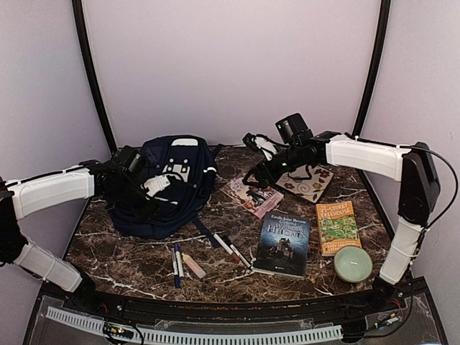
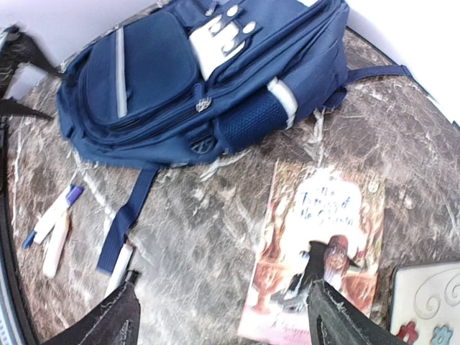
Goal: Pack the student bag
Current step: Move the student bag to the center of the board.
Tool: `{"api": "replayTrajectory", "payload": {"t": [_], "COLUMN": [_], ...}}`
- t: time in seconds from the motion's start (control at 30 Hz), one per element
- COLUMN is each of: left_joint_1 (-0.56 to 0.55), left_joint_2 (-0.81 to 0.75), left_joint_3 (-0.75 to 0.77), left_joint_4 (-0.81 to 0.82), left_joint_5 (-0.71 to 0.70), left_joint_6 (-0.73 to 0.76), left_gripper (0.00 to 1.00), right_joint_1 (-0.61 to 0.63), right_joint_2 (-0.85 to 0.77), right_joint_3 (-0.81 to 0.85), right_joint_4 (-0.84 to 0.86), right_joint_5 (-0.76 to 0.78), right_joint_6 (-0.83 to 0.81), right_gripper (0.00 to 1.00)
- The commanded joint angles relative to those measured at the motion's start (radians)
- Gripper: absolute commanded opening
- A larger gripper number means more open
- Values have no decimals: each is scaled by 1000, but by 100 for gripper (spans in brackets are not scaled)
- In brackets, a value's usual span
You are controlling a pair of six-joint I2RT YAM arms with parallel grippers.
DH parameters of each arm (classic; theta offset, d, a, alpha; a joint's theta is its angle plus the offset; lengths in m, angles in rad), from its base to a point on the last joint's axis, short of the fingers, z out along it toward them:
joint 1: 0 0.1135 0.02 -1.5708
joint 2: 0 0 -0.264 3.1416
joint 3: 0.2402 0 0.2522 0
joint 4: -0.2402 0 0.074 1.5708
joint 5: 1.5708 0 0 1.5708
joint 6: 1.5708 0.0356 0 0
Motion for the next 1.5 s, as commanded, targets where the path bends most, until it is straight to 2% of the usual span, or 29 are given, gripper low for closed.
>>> {"api": "replayTrajectory", "payload": {"t": [0.0,0.1,0.23,0.5,0.6,0.67,0.7,0.8,0.93,1.03,1.13,1.2,1.4,1.43,1.47], "left_joint_1": [-19,-28,-32,-63,-76,-81,-81,-81,-81,-81,-81,-86,-154,-159,-159], "left_joint_2": [64,91,111,236,310,361,391,448,485,501,500,513,626,637,644], "left_joint_3": [5,-19,-36,7,37,64,89,155,181,190,195,211,354,376,400], "left_joint_4": [74,180,277,298,312,344,347,350,383,403,455,505,521,508,487], "left_joint_5": [-11,-95,-89,-82,-200,-342,-458,-565,-565,-581,-503,-370,-198,-186,-186], "left_joint_6": [17,15,44,65,47,-5,-42,-157,-292,-413,-522,-570,-614,-611,-609], "left_gripper": [56,59,59,58,58,56,54,40,19,8,2,0,0,3,10], "right_joint_1": [-2,-2,-3,-1,-2,-2,-2,-2,-1,-2,-1,-1,-1,-3,-4], "right_joint_2": [-86,-112,-97,-70,-72,-74,-74,-74,-65,-65,-63,-60,-65,-67,-69], "right_joint_3": [-105,-150,-169,-164,-170,-174,-176,-177,-171,-172,-173,-172,-174,-175,-176], "right_joint_4": [59,84,104,105,110,114,114,117,114,115,115,115,113,114,114], "right_joint_5": [-31,-22,-23,-34,-29,-24,-23,-21,-21,-19,-19,-20,-10,-10,-7], "right_joint_6": [-54,-64,-65,-62,-65,-66,-66,-67,-66,-67,-67,-66,-68,-69,-69], "right_gripper": [80,80,80,80,80,80,80,80,80,80,80,80,80,80,80]}}
